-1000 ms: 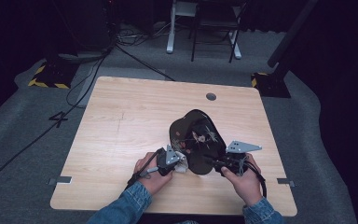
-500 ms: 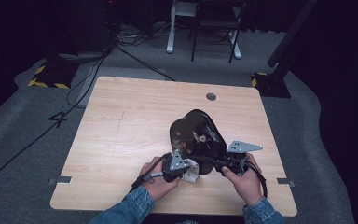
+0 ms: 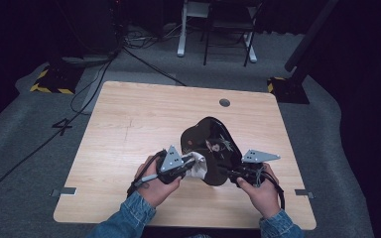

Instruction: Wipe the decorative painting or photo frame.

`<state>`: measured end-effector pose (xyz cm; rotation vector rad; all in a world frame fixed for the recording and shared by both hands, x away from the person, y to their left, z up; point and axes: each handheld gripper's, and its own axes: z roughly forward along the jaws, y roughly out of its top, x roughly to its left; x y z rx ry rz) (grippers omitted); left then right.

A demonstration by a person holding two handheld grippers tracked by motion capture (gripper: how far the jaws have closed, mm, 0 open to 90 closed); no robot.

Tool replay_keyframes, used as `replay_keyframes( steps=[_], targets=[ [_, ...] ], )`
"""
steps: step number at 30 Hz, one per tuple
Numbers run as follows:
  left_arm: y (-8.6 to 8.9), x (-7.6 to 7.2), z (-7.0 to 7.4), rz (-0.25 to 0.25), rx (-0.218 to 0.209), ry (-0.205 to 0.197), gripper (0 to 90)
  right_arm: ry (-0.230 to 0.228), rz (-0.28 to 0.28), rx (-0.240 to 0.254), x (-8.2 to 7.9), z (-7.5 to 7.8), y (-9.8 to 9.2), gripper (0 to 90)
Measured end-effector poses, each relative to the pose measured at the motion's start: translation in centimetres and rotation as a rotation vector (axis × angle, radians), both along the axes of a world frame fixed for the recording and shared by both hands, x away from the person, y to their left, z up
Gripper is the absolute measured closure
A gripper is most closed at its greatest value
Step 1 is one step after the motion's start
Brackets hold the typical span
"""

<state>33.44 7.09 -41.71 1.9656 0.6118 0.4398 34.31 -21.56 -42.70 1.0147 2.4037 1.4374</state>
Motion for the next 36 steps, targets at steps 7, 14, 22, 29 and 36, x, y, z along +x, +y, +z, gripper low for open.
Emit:
replay_keyframes(
  steps=[7,14,22,29,36],
  targets=[
    [0.9,0.1,3.3,0.011,-0.088,-0.070,78.2,-0.005,0.009,-0.003,0.0,0.0,-0.1,79.4],
    [2.3,0.8,5.2,0.029,-0.154,-0.092,78.2,-0.011,0.016,-0.002,0.0,-0.1,-0.1,79.4],
    [1.8,1.8,7.6,0.019,-0.183,-0.134,78.2,-0.018,0.038,-0.001,0.0,-0.1,-0.2,79.3],
    [0.9,2.4,9.2,0.013,-0.180,-0.166,78.2,-0.016,0.038,0.000,0.0,-0.1,-0.3,79.4],
    [0.6,3.1,9.8,0.017,-0.207,-0.164,78.2,-0.015,0.039,0.000,0.0,-0.1,-0.3,79.4]
  ],
)
